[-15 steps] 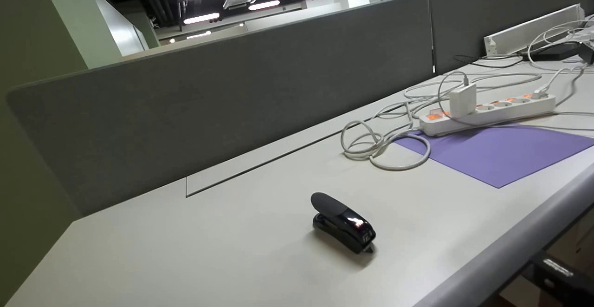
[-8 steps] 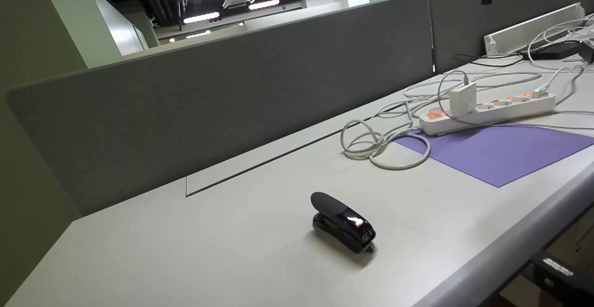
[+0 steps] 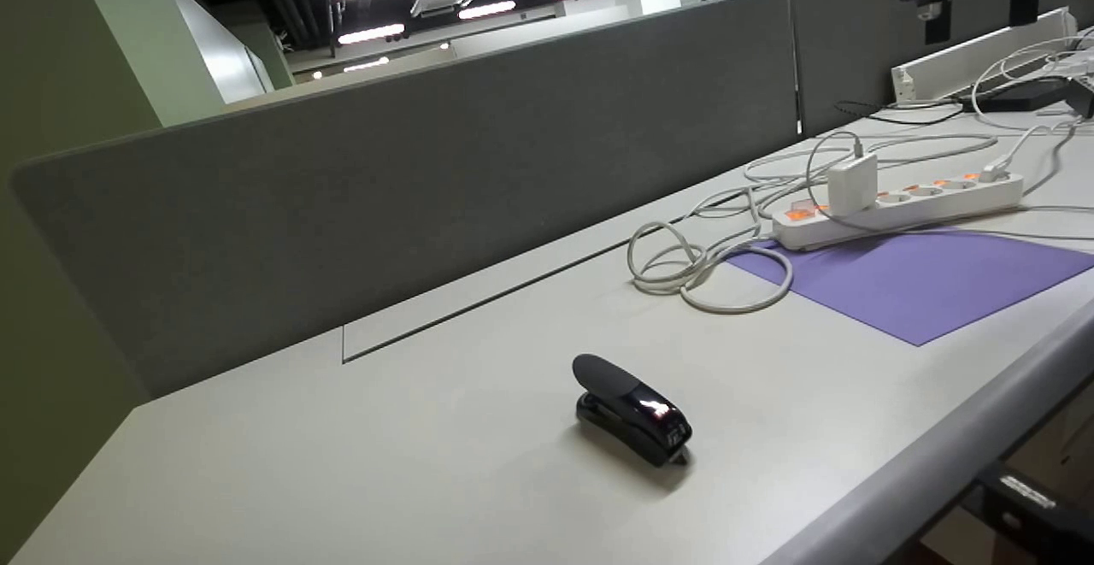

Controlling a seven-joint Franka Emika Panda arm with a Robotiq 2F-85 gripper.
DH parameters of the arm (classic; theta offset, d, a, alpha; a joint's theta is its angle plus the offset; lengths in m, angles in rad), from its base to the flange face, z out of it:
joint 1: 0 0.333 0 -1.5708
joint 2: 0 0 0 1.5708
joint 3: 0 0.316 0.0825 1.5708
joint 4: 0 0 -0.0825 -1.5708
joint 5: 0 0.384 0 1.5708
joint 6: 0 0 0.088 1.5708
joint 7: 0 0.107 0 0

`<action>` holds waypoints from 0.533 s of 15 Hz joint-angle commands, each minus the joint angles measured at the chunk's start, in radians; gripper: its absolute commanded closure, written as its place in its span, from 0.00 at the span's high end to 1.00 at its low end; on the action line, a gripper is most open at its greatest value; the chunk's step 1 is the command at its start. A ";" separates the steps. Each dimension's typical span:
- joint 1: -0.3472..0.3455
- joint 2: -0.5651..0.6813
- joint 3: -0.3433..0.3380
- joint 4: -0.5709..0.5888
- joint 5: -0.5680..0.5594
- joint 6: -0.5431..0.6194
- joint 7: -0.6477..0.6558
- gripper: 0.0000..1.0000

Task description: Turn on the third switch from the right

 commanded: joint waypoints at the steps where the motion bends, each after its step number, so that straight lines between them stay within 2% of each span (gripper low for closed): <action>1: 0.017 0.076 -0.020 0.067 -0.047 -0.049 -0.118 1.00; 6: 0.014 0.070 -0.017 0.034 -0.032 -0.017 -0.095 1.00; 8: 0.014 0.064 -0.013 0.021 -0.039 0.046 -0.077 1.00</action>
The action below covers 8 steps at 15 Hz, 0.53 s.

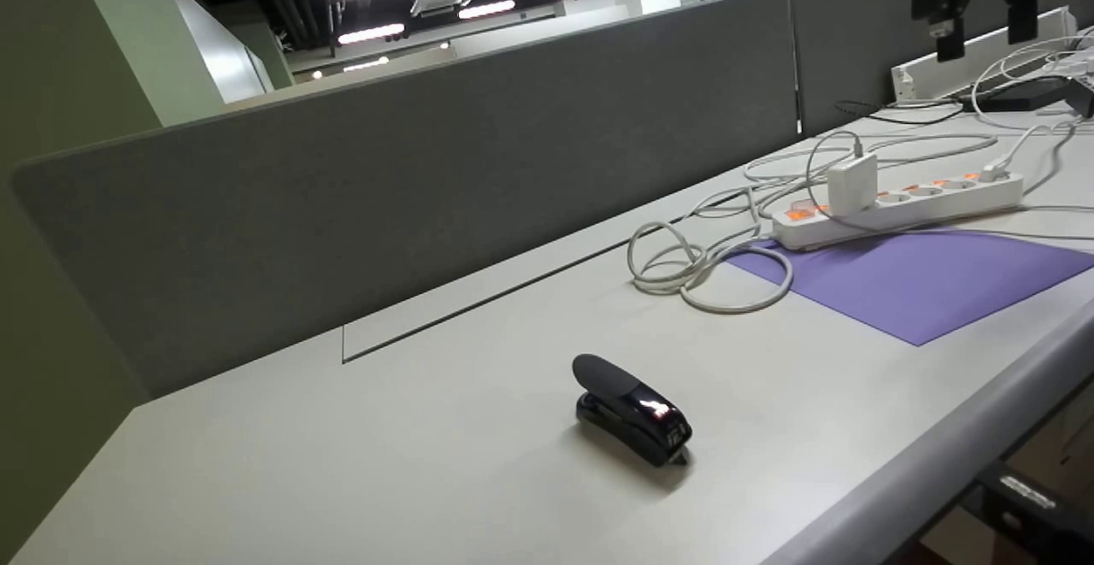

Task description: Turn on the third switch from the right

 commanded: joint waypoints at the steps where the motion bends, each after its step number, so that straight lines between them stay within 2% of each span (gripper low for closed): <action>1: 0.009 0.011 -0.012 -0.007 -0.003 0.095 0.014 1.00; 8: -0.017 0.142 -0.047 0.021 0.017 0.310 0.068 1.00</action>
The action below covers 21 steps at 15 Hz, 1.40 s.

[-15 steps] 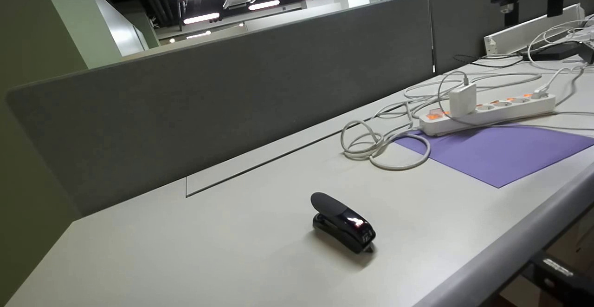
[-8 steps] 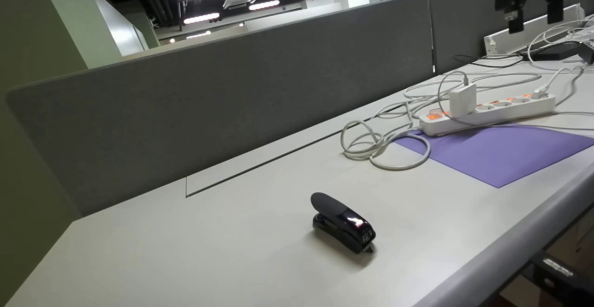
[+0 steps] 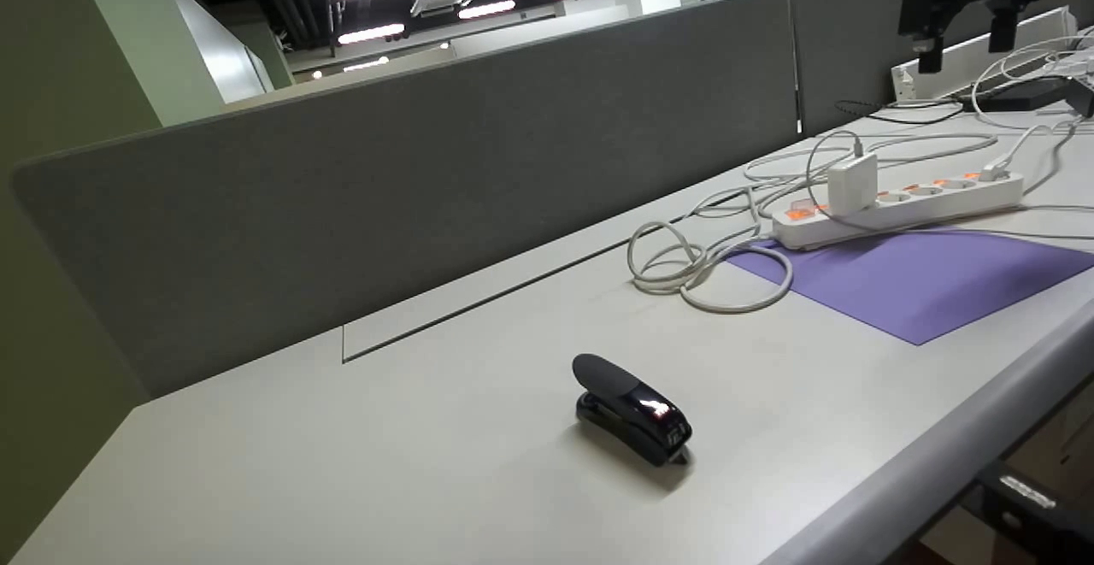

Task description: Turn on the third switch from the right

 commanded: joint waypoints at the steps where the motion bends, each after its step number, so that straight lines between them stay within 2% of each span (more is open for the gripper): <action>1: -0.011 0.083 -0.020 0.033 0.013 0.074 0.050 1.00; 2: -0.014 0.108 -0.025 0.043 0.023 0.085 0.045 0.79; 9: -0.054 0.245 -0.020 0.154 0.167 0.077 -0.007 0.31; 13: -0.078 0.297 -0.007 0.221 0.211 0.071 -0.010 0.05; 14: -0.070 0.265 -0.011 0.171 0.182 0.089 -0.004 0.22; 17: -0.077 0.288 -0.006 0.198 0.190 0.087 -0.002 0.05; 21: -0.077 0.321 -0.003 0.225 0.204 0.100 0.023 0.00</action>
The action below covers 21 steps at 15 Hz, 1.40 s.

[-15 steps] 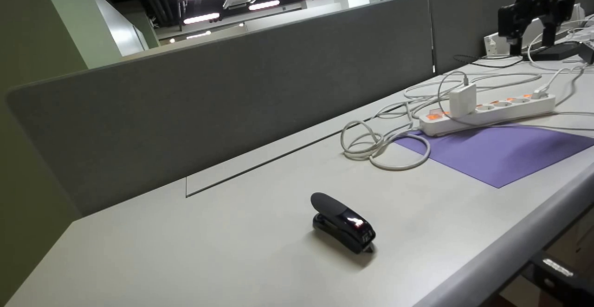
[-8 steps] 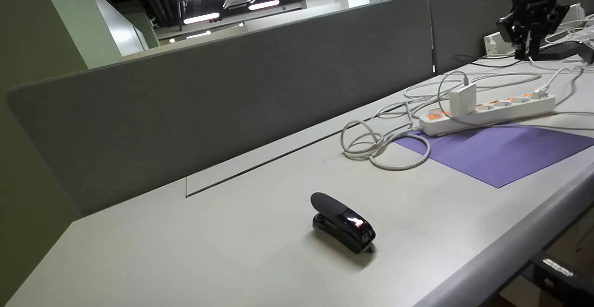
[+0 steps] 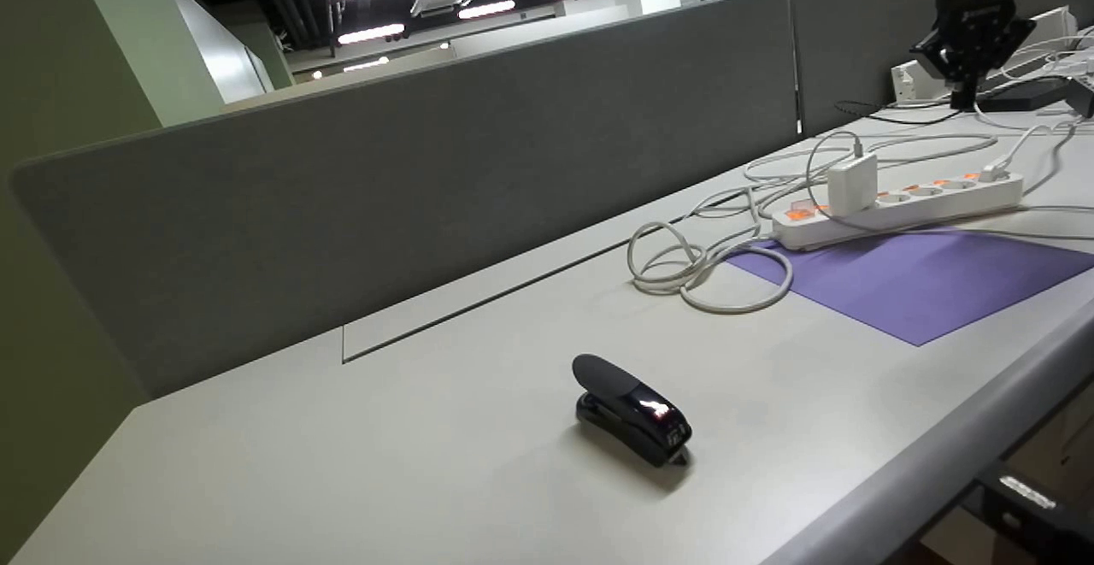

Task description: Turn on the third switch from the right

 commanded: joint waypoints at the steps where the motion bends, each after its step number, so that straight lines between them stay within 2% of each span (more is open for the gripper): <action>1: -0.019 0.039 0.017 0.035 0.021 0.016 0.029 0.00; 8: -0.053 0.134 0.044 0.083 0.078 0.125 0.045 0.00; 15: -0.057 0.255 0.071 0.187 0.041 0.097 0.079 0.00; 21: -0.052 0.301 0.099 0.215 0.034 0.098 0.079 0.00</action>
